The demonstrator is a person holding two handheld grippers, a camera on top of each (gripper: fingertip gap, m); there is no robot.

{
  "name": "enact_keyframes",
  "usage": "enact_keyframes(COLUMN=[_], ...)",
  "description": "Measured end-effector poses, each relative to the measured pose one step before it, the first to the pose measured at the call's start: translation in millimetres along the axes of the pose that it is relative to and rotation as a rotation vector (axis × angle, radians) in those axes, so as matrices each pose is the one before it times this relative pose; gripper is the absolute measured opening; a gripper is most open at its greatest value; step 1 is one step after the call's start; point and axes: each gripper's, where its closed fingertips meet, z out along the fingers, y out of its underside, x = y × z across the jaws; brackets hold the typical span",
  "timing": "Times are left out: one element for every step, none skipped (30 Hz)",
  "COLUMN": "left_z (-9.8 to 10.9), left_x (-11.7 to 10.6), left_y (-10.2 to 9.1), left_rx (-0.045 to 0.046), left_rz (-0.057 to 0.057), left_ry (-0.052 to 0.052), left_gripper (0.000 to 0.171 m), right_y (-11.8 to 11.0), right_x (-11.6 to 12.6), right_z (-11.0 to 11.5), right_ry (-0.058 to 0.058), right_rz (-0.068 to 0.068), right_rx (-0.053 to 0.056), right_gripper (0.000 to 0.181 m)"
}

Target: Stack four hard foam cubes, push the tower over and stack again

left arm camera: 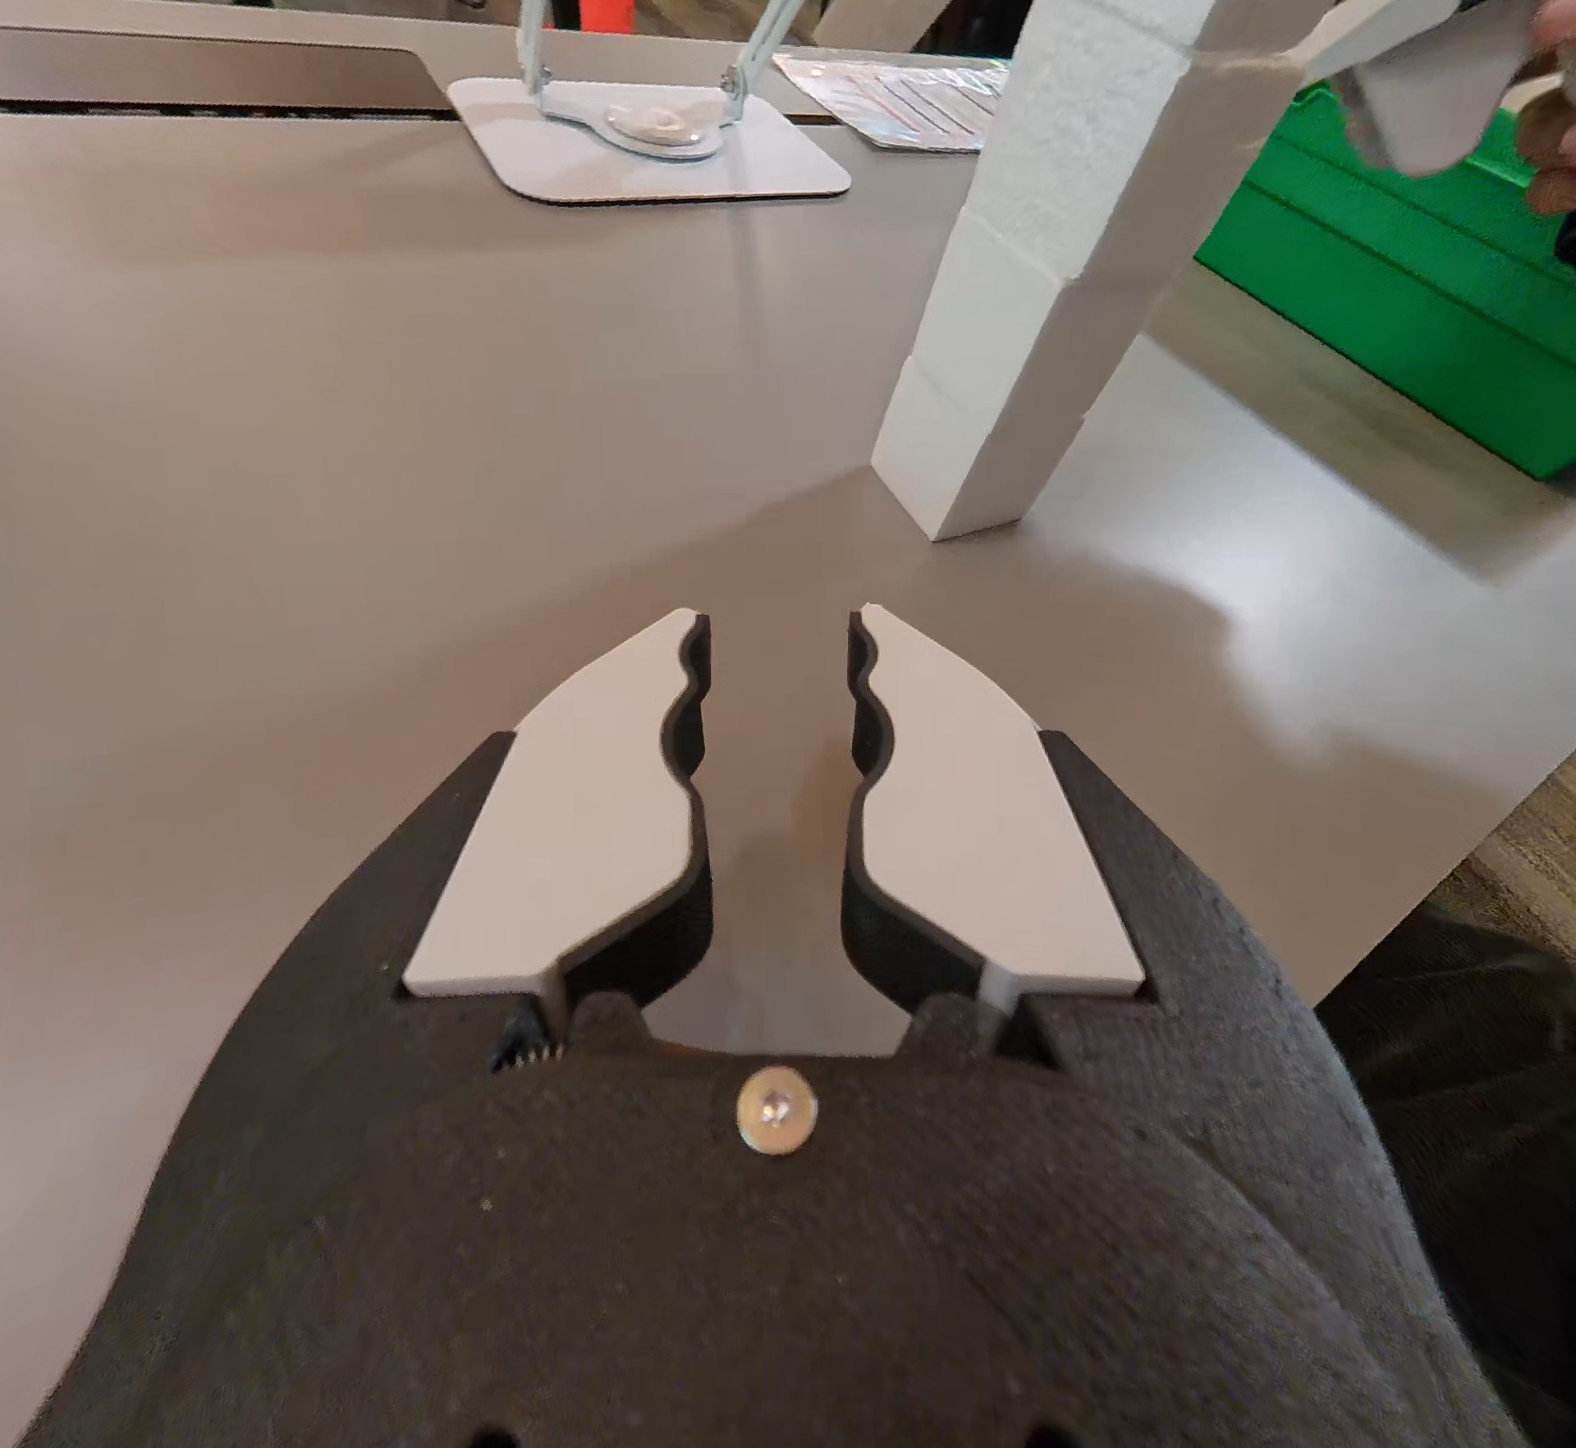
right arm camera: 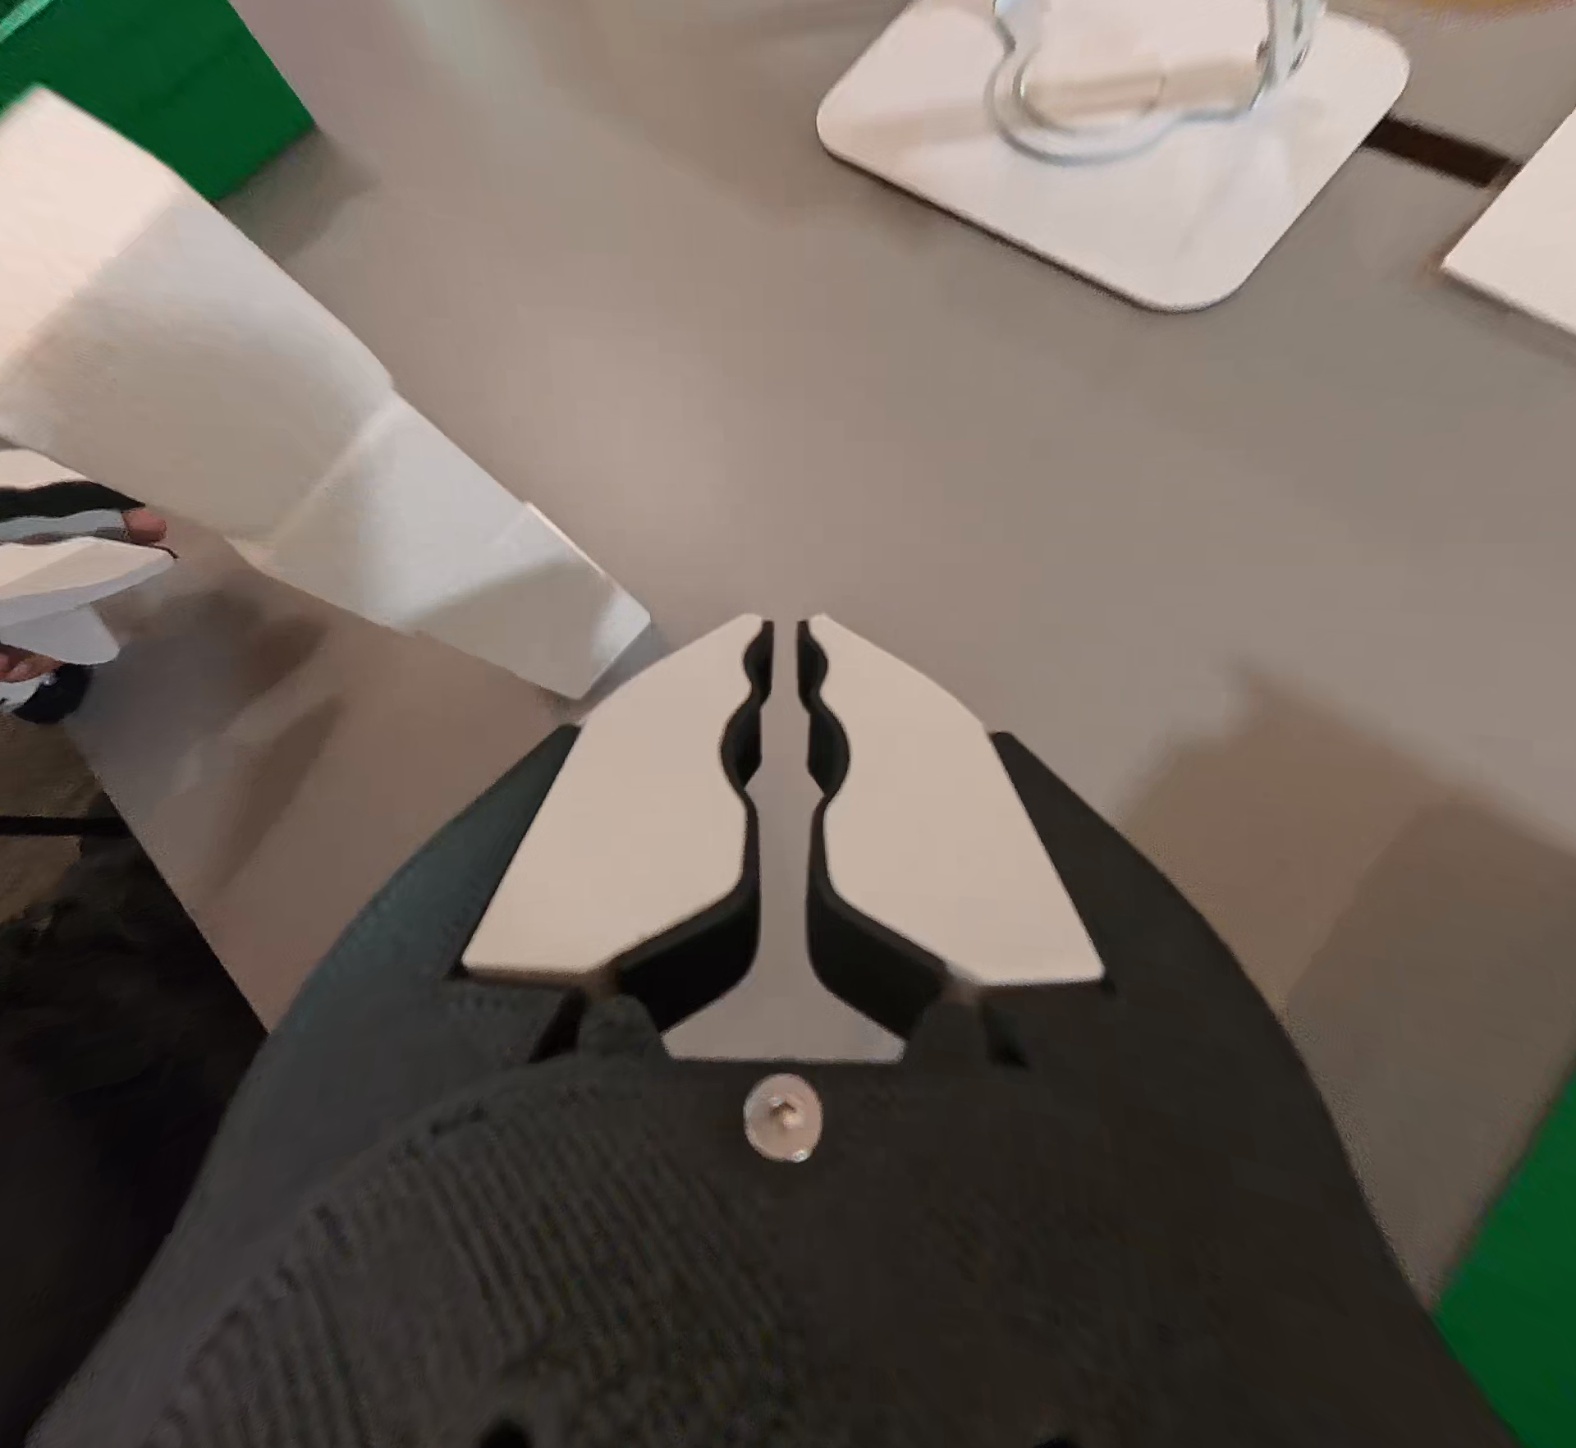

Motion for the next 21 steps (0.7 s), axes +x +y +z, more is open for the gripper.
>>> enact_keyframes(left_z=[3.69, 3.87, 3.88, 3.87, 3.78, 3.96, 3.91, 4.06, 3.67, 3.28, 2.32, 1.32, 0.52, -0.23, -0.78, -1.05, -1.16, -1.59, -2.30, -3.04, -3.68], left_x=[2.99, 2.67, 2.94, 3.09, 2.94, 2.93, 2.95, 2.99, 2.97, 2.60, 2.02, 1.43, 0.78, 0.18, -0.32, -0.54, -1.04, -1.26, -1.36, -1.76, -2.26], left_y=[-1.00, -0.87, -0.84, -0.96, -0.82, -1.08, -1.05, -0.69, -0.35, -0.08, -0.20, -0.21, -0.12, -0.25, -0.69, -0.62, 0.31, 0.71, 0.66, 0.49, 0.54], left_rx=[-0.00163, -0.00265, -0.00258, -0.00250, -0.00261, -0.00166, -0.00173, -0.00365, -0.00571, -0.00626, -0.00403, -0.00167, 0.00020, 0.00202, 0.00652, 0.00657, 0.00072, -0.00152, 0.00087, 0.00343, 0.00374], left_rz=[0.0038, 0.0032, 0.0040, 0.0043, 0.0040, 0.0043, 0.0049, 0.0052, 0.0051, 0.0044, 0.0035, 0.0028, 0.0023, 0.0016, -0.0006, -0.0012, 0.0000, 0.0005, 0.0008, 0.0028, 0.0074], left_ry=[0.0121, 0.0102, 0.0110, 0.0126, 0.0119, 0.0111, 0.0114, 0.0120, 0.0123, 0.0108, 0.0080, 0.0057, 0.0025, -0.0007, -0.0017, -0.0027, -0.0049, -0.0063, -0.0075, -0.0102, -0.0141], left_gripper=[0.031, 0.031, 0.031, 0.032, 0.032, 0.032, 0.032, 0.032, 0.032, 0.032, 0.032, 0.032, 0.032, 0.032, 0.032, 0.031, 0.031, 0.031, 0.031, 0.031, 0.031], right_y=[7.39, 7.45, 8.99, 10.22, 9.22, 9.06, 9.23, 7.71, 6.94, 6.11, 4.04, 2.79, 2.11, 1.09, 0.57, -0.28, -1.02, -2.32, -2.94, -3.47, -3.52], right_x=[0.80, 2.67, 4.92, 6.08, 7.02, 5.98, 2.66, 1.05, 0.96, 2.58, 3.47, 2.91, 2.24, 2.09, 2.41, 2.55, 1.08, -1.16, -3.29, -5.57, -7.66], right_z=[2.49, 2.83, 3.39, 4.02, 4.58, 4.81, 4.96, 4.63, 4.00, 3.41, 2.61, 2.06, 1.62, 1.21, 1.07, 0.76, 0.75, 0.53, 0.38, 0.37, 0.56], right_ry=[0.0139, 0.0306, 0.0507, 0.0615, 0.0703, 0.0610, 0.0345, 0.0189, 0.0148, 0.0257, 0.0315, 0.0263, 0.0218, 0.0233, 0.0305, 0.0374, 0.0326, 0.0208, 0.0099, 0.0010, -0.0081], right_rz=[0.0061, 0.0055, 0.0113, 0.0158, 0.0253, 0.0315, 0.0302, 0.0315, 0.0238, 0.0143, 0.0107, 0.0097, 0.0067, 0.0046, -0.0067, -0.0171, -0.0178, -0.0126, -0.0111, -0.0125, -0.0124], right_rx=[-0.0246, -0.0237, -0.0335, -0.0409, -0.0345, -0.0359, -0.0421, -0.0337, -0.0309, -0.0280, -0.0180, -0.0140, -0.0132, -0.0094, -0.0076, -0.0029, 0.0004, 0.0047, 0.0055, 0.0049, 0.0033], right_gripper=[0.000, 0.000, 0.000, 0.000, 0.000, 0.000, 0.000, 0.000, 0.000, 0.000, 0.000, 0.000, 0.000, 0.000, 0.000, 0.000, 0.000, 0.000, 0.000, 0.000, 0.000])
